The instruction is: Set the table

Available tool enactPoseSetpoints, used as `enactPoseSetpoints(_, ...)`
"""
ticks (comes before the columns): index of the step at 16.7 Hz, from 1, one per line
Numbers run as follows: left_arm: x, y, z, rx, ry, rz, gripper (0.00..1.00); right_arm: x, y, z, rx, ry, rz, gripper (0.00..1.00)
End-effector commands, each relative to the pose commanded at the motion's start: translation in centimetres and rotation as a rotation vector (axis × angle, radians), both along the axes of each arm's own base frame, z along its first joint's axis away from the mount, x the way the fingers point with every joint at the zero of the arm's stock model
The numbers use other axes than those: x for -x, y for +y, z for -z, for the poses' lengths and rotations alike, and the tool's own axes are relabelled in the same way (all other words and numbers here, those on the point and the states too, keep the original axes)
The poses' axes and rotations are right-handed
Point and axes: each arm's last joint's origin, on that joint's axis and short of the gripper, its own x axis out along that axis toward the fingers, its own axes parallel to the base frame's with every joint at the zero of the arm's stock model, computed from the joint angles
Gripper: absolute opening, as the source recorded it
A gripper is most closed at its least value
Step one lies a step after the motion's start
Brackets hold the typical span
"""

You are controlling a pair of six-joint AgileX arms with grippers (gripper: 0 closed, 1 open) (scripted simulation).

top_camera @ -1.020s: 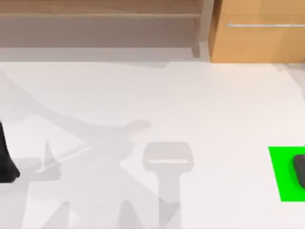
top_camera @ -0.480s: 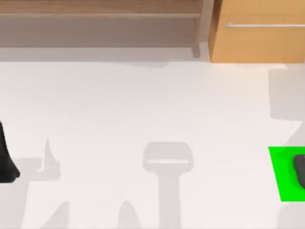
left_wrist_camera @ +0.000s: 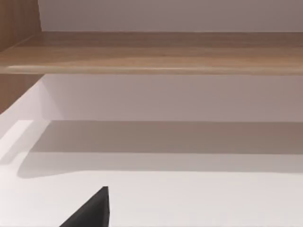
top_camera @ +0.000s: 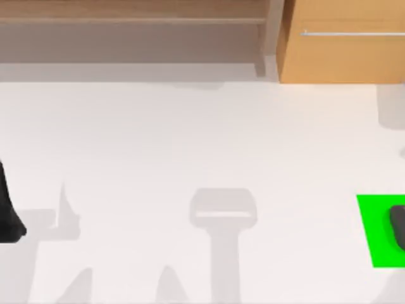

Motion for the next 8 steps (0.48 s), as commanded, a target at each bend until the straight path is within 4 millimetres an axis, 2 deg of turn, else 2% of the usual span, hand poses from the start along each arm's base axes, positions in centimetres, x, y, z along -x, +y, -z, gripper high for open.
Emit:
enactPoseSetpoints(1,0.00,0.00,0.00,0.000,0.000,0.000,1.00,-0.49,0.10,0.11,-0.003,0.000,-0.006,0.00)
enactPoseSetpoints(8,0.00,0.00,0.00,0.000,0.000,0.000,1.00,-0.39,0.03,0.12,-0.004,0.000,-0.003,0.00)
